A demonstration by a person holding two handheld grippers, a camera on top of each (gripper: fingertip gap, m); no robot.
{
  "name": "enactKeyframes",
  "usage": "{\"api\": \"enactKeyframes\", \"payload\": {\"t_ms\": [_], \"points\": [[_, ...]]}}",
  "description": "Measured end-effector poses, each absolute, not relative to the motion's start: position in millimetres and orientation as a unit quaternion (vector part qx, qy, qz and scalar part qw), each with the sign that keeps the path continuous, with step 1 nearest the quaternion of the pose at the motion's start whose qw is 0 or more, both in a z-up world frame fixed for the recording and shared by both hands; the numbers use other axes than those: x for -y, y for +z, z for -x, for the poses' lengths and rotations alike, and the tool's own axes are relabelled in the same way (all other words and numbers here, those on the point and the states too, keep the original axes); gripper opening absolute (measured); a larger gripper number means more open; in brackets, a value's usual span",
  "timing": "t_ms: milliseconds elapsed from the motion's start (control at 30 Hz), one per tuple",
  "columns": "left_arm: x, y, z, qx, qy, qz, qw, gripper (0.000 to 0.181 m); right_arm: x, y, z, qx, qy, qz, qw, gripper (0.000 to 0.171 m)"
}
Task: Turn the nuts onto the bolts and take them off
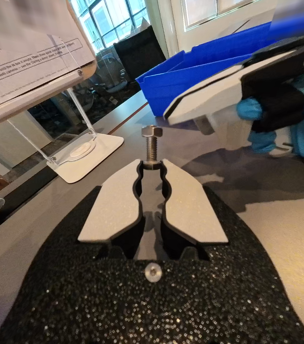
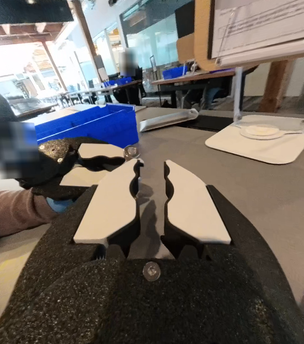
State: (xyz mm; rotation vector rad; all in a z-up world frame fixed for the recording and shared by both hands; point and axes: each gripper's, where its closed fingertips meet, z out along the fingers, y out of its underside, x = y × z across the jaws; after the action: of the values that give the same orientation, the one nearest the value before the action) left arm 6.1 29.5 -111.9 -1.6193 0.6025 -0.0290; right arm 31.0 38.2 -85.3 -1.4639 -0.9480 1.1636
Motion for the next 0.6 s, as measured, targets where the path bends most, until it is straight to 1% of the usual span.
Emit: {"api": "enactKeyframes", "payload": {"t_ms": [67, 167, 300, 333, 367, 500, 600], "points": [[-30.5, -113.0, -6.4, -0.265, -0.016, 0.715, 0.647, 0.017, -39.6, -76.8, -35.1, 0.380, 0.503, 0.593, 0.500, 0.029], [-30.7, -113.9, -9.9, -0.275, -0.011, 0.712, 0.646, 0.017, -29.2, -77.7, -23.9, 0.390, 0.535, 0.586, 0.467, 0.037], [-28.9, -111.7, -8.1, -0.272, -0.008, 0.710, 0.649, 0.017, -33.1, -87.1, -23.6, 0.396, 0.506, 0.604, 0.471, 0.035], [-28.8, -110.8, -7.2, -0.268, -0.013, 0.710, 0.652, 0.017, -37.4, -87.9, -28.3, 0.389, 0.499, 0.610, 0.478, 0.027], [-29.1, -110.7, -6.4, -0.264, -0.018, 0.711, 0.652, 0.017, -42.2, -86.1, -33.0, 0.379, 0.497, 0.610, 0.487, 0.026], [-30.4, -112.9, -10.3, -0.273, -0.017, 0.711, 0.648, 0.017, -32.7, -75.5, -27.5, 0.372, 0.558, 0.585, 0.455, 0.035], [-28.5, -111.9, -10.8, -0.277, -0.010, 0.708, 0.650, 0.017, -29.2, -86.7, -21.0, 0.396, 0.531, 0.599, 0.449, 0.035]]}}
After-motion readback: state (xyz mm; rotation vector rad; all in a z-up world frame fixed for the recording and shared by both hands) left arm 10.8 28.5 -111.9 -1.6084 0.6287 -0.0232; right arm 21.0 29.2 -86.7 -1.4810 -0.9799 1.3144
